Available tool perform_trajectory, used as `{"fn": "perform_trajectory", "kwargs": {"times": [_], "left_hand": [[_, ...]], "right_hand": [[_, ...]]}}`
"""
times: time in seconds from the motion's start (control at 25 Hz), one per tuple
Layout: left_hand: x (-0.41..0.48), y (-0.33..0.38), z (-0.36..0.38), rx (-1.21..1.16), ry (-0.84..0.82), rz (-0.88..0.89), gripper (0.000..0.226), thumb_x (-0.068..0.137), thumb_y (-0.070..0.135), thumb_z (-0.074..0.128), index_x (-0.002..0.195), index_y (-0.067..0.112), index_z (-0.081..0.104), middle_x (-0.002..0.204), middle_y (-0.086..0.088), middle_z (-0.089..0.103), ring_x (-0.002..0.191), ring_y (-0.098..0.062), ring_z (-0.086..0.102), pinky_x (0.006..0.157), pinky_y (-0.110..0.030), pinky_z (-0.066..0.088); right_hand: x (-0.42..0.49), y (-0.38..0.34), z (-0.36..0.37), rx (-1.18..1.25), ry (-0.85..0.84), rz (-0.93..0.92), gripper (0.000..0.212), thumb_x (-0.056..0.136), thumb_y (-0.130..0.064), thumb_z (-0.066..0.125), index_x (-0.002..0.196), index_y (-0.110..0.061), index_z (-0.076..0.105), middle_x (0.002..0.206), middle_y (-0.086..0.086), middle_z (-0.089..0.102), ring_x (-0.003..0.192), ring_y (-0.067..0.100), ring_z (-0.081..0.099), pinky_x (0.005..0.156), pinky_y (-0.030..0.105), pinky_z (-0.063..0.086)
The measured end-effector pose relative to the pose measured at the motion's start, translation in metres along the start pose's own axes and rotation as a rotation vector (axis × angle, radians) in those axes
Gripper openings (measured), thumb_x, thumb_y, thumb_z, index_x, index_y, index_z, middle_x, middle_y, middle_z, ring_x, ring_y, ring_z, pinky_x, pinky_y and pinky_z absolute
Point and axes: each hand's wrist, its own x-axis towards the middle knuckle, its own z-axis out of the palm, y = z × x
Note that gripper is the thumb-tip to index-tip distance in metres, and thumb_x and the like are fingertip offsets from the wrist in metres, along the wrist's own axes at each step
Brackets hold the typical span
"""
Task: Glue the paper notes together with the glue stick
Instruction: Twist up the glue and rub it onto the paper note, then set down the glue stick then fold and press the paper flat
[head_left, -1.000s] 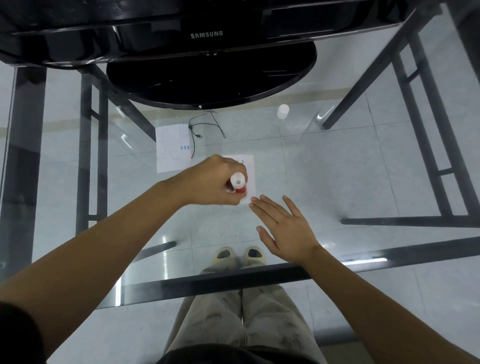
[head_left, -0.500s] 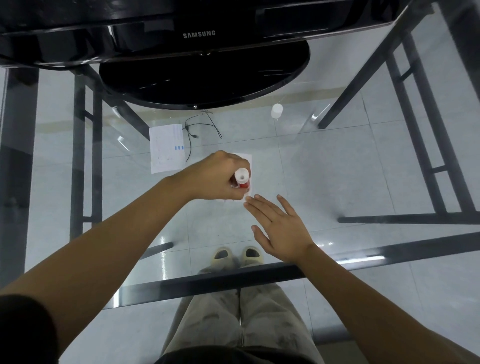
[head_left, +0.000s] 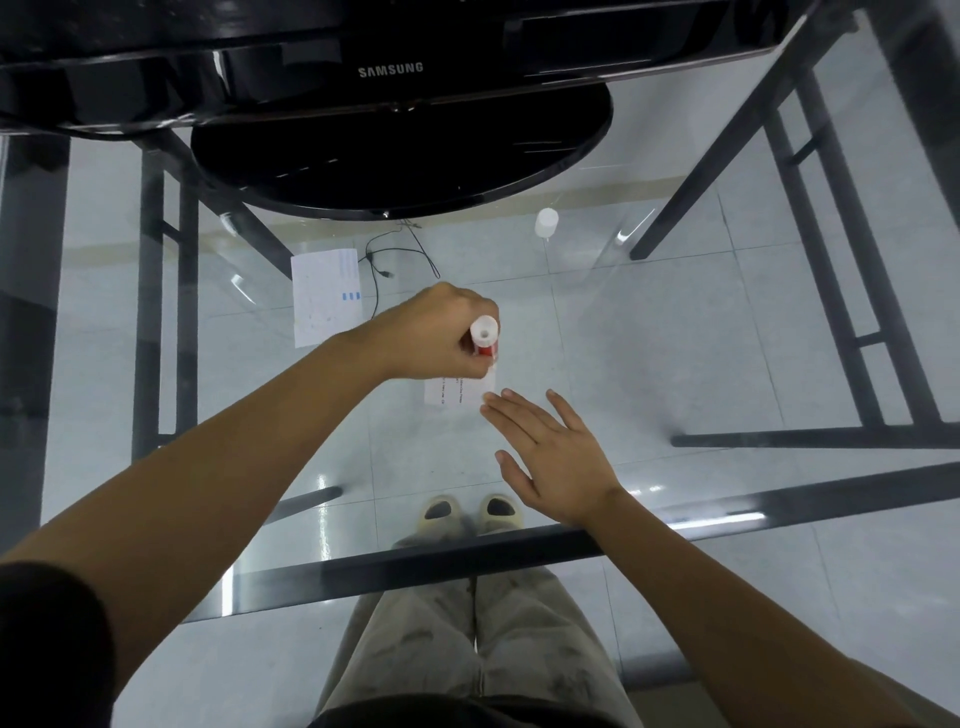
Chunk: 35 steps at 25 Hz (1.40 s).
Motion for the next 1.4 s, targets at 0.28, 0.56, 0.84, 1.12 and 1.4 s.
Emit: {"fn": "perform_trajectory", "kwargs": {"times": [0.28, 0.56, 0.84, 1.12, 1.4], "left_hand": [[-0.005, -0.027, -0.01, -0.195, 0.233, -0.232, 0.015, 0.075, 0.032, 0.073, 0.078, 0.024, 0.06, 0.079, 0.011, 0.067, 0.074, -0.004, 0.063, 0.052, -0.006, 0.042], [-0.046, -0.027, 0.026, -1.402, 0.557, -0.552, 0.024, 0.077, -0.005, 0.068, 0.074, 0.013, 0.052, 0.081, -0.011, 0.065, 0.078, -0.019, 0.067, 0.067, -0.02, 0.054], [-0.036, -0.013, 0.03, -1.273, 0.472, -0.529, 0.02, 0.082, 0.007, 0.066, 0.081, 0.023, 0.052, 0.088, 0.002, 0.066, 0.08, -0.014, 0.065, 0.067, -0.025, 0.047], [0.052, -0.013, 0.003, -0.69, 0.527, -0.385, 0.038, 0.077, 0.014, 0.073, 0.111, 0.021, 0.056, 0.095, 0.01, 0.061, 0.081, 0.0, 0.061, 0.061, -0.003, 0.045], [0.097, -0.02, 0.007, -0.546, 0.598, -0.328, 0.028, 0.076, 0.014, 0.075, 0.091, 0.018, 0.051, 0.094, 0.003, 0.062, 0.082, -0.008, 0.061, 0.068, -0.015, 0.047]], "right_hand": [[0.0, -0.001, -0.003, 0.014, -0.041, 0.013, 0.052, 0.095, -0.044, 0.032, 0.141, -0.021, 0.035, 0.149, -0.001, 0.037, 0.138, 0.018, 0.03, 0.114, 0.046, 0.008], [0.008, -0.005, -0.015, 0.178, -0.004, 0.063, 0.046, 0.088, -0.04, 0.046, 0.131, -0.023, 0.047, 0.143, -0.003, 0.045, 0.131, 0.016, 0.04, 0.112, 0.04, 0.014], [0.033, 0.004, -0.03, 0.25, 0.259, 0.181, 0.041, 0.088, -0.034, 0.053, 0.126, -0.02, 0.05, 0.134, 0.001, 0.052, 0.121, 0.017, 0.048, 0.105, 0.042, 0.035], [0.074, 0.046, -0.025, -0.009, 0.067, 0.52, 0.063, 0.096, -0.048, 0.015, 0.148, -0.015, -0.001, 0.158, 0.003, -0.005, 0.144, 0.018, -0.009, 0.111, 0.036, -0.008], [0.076, 0.047, -0.019, -0.083, 0.058, 0.554, 0.066, 0.091, -0.056, 0.001, 0.147, -0.021, -0.009, 0.155, -0.003, -0.014, 0.134, 0.012, -0.026, 0.109, 0.035, -0.015]]}}
